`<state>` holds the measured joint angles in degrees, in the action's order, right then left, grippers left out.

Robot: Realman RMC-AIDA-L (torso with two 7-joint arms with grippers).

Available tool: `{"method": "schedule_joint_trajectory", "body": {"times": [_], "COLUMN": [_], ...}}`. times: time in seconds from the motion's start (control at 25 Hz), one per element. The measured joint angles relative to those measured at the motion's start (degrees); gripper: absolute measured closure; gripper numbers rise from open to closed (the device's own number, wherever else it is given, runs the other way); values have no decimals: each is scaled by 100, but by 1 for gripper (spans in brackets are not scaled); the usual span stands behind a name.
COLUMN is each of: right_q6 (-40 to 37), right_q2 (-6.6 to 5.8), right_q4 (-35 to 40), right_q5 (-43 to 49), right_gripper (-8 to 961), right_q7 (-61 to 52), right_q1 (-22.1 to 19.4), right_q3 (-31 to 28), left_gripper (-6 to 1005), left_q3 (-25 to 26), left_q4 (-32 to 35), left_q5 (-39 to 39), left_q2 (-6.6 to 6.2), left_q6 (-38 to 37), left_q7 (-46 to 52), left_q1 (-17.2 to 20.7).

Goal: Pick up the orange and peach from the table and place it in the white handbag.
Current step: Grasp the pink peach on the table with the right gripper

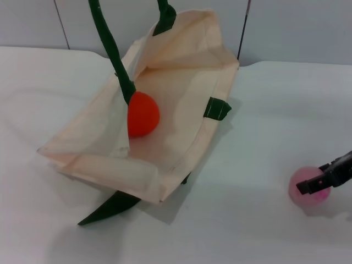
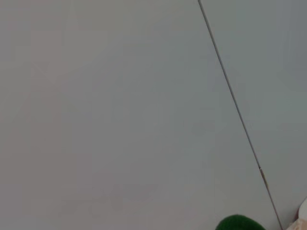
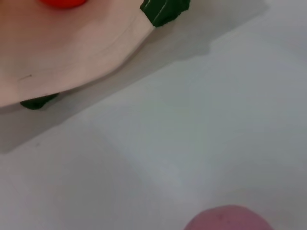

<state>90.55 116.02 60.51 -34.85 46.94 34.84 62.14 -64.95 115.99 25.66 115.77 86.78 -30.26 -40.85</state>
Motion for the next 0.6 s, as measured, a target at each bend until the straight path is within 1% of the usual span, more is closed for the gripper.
{"method": "schedule_joint_trajectory", "body": {"times": [0.2,0.44,0.6], "right_q6": [-124,-278,-315], "right_q2": [3,-1,-8], "right_q4": [-48,-330,-388], "right_q5": [-4,40,57], "right_gripper": [118,138,150], "right_q7": [3,7,13], "right_q1": [37,146,157], "right_q3": [40,52,53], "left_gripper": [872,868,866], "left_q3": [0,0,0], "left_q4": [2,2,2], "left_q5": [-21,-64,-70], "left_q2": [-1,9,12], "left_q6": [-44,-56,-56], "left_q7": [9,17,20], "left_q1": [-11,-11,-11]}}
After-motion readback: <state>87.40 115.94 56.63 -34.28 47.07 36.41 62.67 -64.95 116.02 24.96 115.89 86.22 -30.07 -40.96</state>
